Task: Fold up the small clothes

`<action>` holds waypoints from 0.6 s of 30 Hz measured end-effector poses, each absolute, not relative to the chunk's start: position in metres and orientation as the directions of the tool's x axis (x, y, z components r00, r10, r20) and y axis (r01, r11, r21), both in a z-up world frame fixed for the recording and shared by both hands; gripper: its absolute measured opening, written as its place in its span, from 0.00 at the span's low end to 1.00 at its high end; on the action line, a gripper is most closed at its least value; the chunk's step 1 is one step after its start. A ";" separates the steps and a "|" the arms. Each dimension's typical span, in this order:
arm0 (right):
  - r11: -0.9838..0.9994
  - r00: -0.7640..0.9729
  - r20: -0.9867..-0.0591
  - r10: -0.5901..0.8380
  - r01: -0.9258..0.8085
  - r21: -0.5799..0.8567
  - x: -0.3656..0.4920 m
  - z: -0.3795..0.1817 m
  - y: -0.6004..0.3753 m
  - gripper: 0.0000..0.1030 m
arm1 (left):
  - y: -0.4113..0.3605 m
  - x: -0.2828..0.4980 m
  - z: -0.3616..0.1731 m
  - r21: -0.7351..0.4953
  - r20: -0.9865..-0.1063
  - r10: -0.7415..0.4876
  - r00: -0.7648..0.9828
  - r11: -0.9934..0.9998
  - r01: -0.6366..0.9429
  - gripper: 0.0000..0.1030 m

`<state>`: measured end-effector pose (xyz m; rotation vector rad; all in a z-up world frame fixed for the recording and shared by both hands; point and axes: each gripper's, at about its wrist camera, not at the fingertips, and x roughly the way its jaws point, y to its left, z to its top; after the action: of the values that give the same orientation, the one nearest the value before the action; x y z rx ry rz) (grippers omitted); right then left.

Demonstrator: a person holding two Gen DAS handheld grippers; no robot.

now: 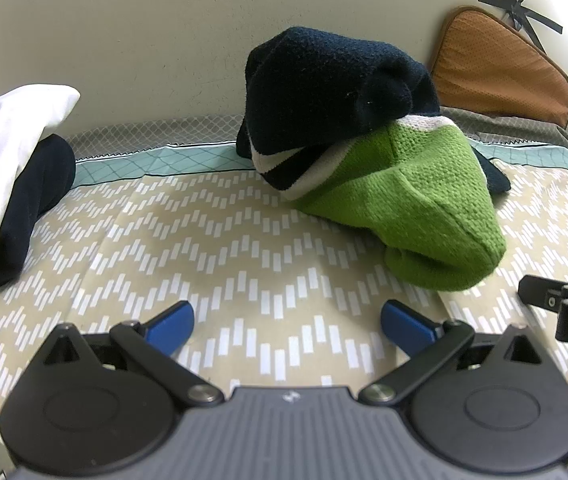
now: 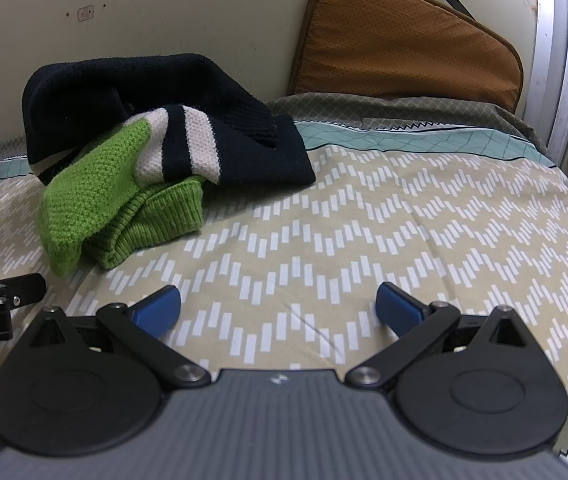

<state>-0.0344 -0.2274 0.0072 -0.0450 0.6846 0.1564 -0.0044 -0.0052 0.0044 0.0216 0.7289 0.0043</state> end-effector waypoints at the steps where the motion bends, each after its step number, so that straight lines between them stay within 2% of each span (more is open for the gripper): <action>1: 0.987 0.763 -0.634 0.128 -0.158 0.009 -0.034 0.007 -0.227 1.00 | -0.006 -0.004 0.005 0.021 -0.666 0.012 0.746 1.000 0.003 1.00; 11: 0.987 0.764 -0.632 0.130 -0.160 0.009 -0.035 0.007 -0.228 1.00 | -0.005 -0.004 0.005 0.012 -0.665 0.006 0.747 1.000 0.003 1.00; 16: 0.982 0.770 -0.613 0.176 -0.177 0.059 -0.035 0.010 -0.238 1.00 | 0.024 -0.011 0.010 -0.093 -0.622 -0.100 0.777 0.994 0.054 1.00; 17: 0.981 0.783 -0.593 0.188 -0.176 0.079 -0.038 0.013 -0.243 0.95 | 0.033 -0.013 0.012 -0.085 -0.608 -0.081 0.790 0.996 0.036 1.00; 18: 0.982 0.797 -0.576 0.184 -0.172 0.075 -0.041 0.017 -0.245 0.85 | 0.044 -0.017 0.014 -0.070 -0.588 -0.046 0.808 0.998 0.006 1.00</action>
<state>-0.0406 -0.2453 0.0167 0.0196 0.6205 0.1909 -0.0169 0.0437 0.0141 -0.0655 0.6300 -0.0282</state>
